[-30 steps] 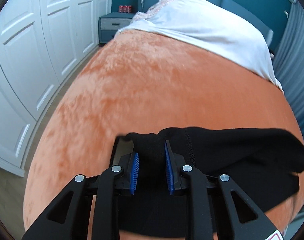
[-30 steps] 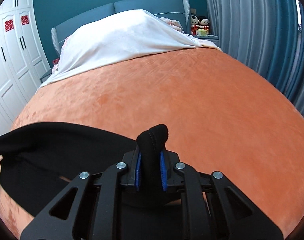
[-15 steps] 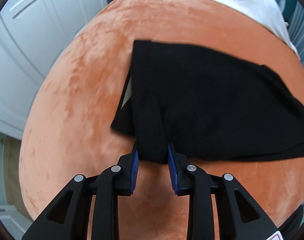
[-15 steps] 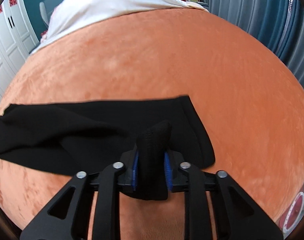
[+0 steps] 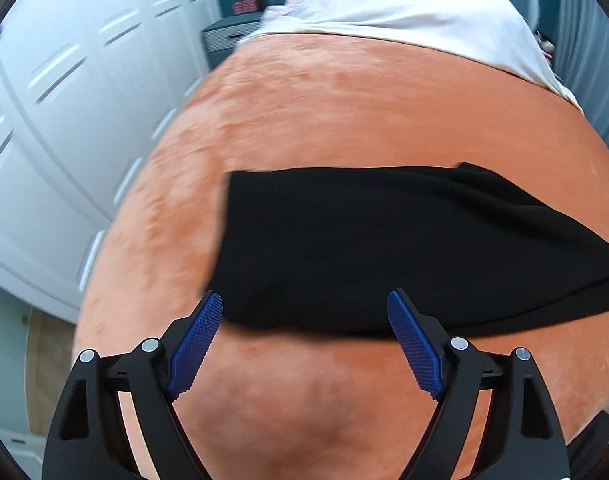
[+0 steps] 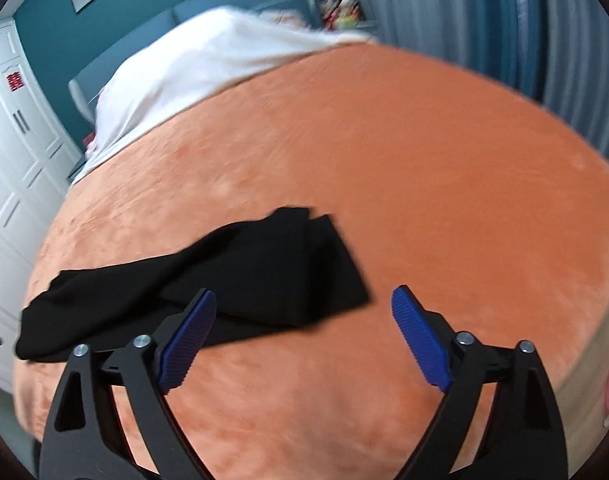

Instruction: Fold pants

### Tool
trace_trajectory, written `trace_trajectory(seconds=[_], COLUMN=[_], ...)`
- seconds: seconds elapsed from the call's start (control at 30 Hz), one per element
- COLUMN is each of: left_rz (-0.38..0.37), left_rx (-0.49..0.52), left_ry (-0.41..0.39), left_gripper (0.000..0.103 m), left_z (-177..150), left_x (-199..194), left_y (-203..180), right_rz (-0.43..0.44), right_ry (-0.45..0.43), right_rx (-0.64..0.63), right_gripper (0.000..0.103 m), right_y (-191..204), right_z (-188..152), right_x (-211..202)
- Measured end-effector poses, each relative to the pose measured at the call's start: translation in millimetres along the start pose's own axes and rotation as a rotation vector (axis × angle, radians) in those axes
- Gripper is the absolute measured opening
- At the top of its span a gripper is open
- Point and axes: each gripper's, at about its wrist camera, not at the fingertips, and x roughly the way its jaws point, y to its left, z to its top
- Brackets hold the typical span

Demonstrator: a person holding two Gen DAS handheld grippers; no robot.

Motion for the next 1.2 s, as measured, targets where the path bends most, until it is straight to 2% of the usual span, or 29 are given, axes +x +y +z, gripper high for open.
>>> trace_trajectory(seconds=[0.07, 0.13, 0.27, 0.3, 0.33, 0.37, 0.4, 0.43, 0.47, 0.5, 0.53, 0.57, 0.6, 0.63, 0.67, 0.7, 0.73, 0.77, 0.87, 0.9, 0.93, 1.0, 1.03, 1.1, 1.13, 1.17, 1.2], left_rz=[0.02, 0.035, 0.031, 0.04, 0.053, 0.043, 0.033, 0.02, 0.012, 0.011, 0.018, 0.029, 0.03, 0.025, 0.02, 0.015, 0.012, 0.011, 0.02, 0.023, 0.029, 0.037, 0.041, 0.042, 0.04, 0.037, 0.033], left_rx=[0.022, 0.016, -0.051, -0.068, -0.085, -0.103, -0.115, -0.131, -0.134, -0.127, -0.115, -0.106, -0.1, -0.103, -0.111, -0.118, -0.126, -0.13, -0.128, -0.124, -0.117, -0.109, -0.104, -0.105, -0.111, -0.118, -0.124], left_ry=[0.047, 0.114, 0.261, 0.281, 0.287, 0.288, 0.29, 0.296, 0.303, 0.305, 0.305, 0.304, 0.304, 0.303, 0.304, 0.304, 0.303, 0.303, 0.303, 0.303, 0.305, 0.303, 0.302, 0.3, 0.3, 0.301, 0.303], left_gripper=[0.086, 0.086, 0.086, 0.087, 0.088, 0.088, 0.088, 0.088, 0.088, 0.09, 0.093, 0.097, 0.097, 0.098, 0.098, 0.098, 0.098, 0.098, 0.098, 0.098, 0.098, 0.098, 0.098, 0.098, 0.098, 0.098, 0.098], left_z=[4, 1, -20, -25, -29, -31, -31, -31, -31, -31, -31, -31, -30, -30, -30, -29, -29, -30, -30, -29, -28, -28, -28, -30, -30, -30, -30], left_x=[23, 51, 94, 101, 104, 106, 106, 108, 109, 111, 112, 113, 115, 116, 116, 119, 119, 119, 120, 120, 119, 110, 110, 111, 111, 110, 110], left_y=[-30, -44, -41, -36, -31, -27, -25, -23, -21, -20, -20, -19, -16, -14, -12, -10, -7, -6, -9, -10, -12, -20, -22, -26, -26, -26, -26], right_rz=[0.007, -0.013, -0.051, -0.073, -0.084, -0.075, -0.046, 0.001, 0.033, 0.067, 0.048, -0.021, -0.072, -0.166, -0.24, -0.258, -0.298, -0.319, -0.175, -0.131, -0.103, -0.035, 0.003, -0.012, -0.047, -0.073, -0.097], right_ry=[0.048, 0.074, 0.153, 0.198, 0.213, 0.212, 0.176, 0.059, -0.009, -0.116, -0.186, -0.269, -0.29, -0.242, -0.121, -0.052, 0.039, 0.063, -0.016, -0.043, -0.052, -0.034, 0.003, 0.076, 0.12, 0.165, 0.208], right_rx=[0.006, 0.016, 0.035, 0.007, -0.02, -0.045, -0.062, -0.122, -0.16, -0.244, -0.344, -0.499, -0.569, -0.633, -0.628, -0.607, -0.555, -0.48, -0.239, -0.171, -0.114, -0.02, 0.017, 0.0, -0.052, -0.097, -0.134], right_gripper=[0.089, 0.089, 0.088, 0.06, 0.021, 0.013, 0.013, 0.013, 0.012, 0.013, 0.016, 0.022, 0.044, 0.07, 0.072, 0.062, 0.057, 0.057, 0.061, 0.072, 0.076, 0.076, 0.075, 0.075, 0.075, 0.071, 0.044], right_y=[9, 13, 20, 25, 29, 35, 41, 56, 63, 76, 85, 94, 94, 81, 55, 39, 13, -5, -27, -28, -30, -29, -29, -17, -9, 3, 10], right_z=[18, 34, 55, 58, 58, 62, 68, 79, 83, 87, 82, 66, 53, 32, 10, -2, -20, -32, -35, -29, -22, -6, 4, 18, 21, 19, 14], right_x=[34, 64, 124, 142, 149, 151, 142, 111, 88, 49, 25, 4, 0, 10, 29, 38, 48, 45, 11, 4, 1, 8, 19, 48, 67, 84, 97])
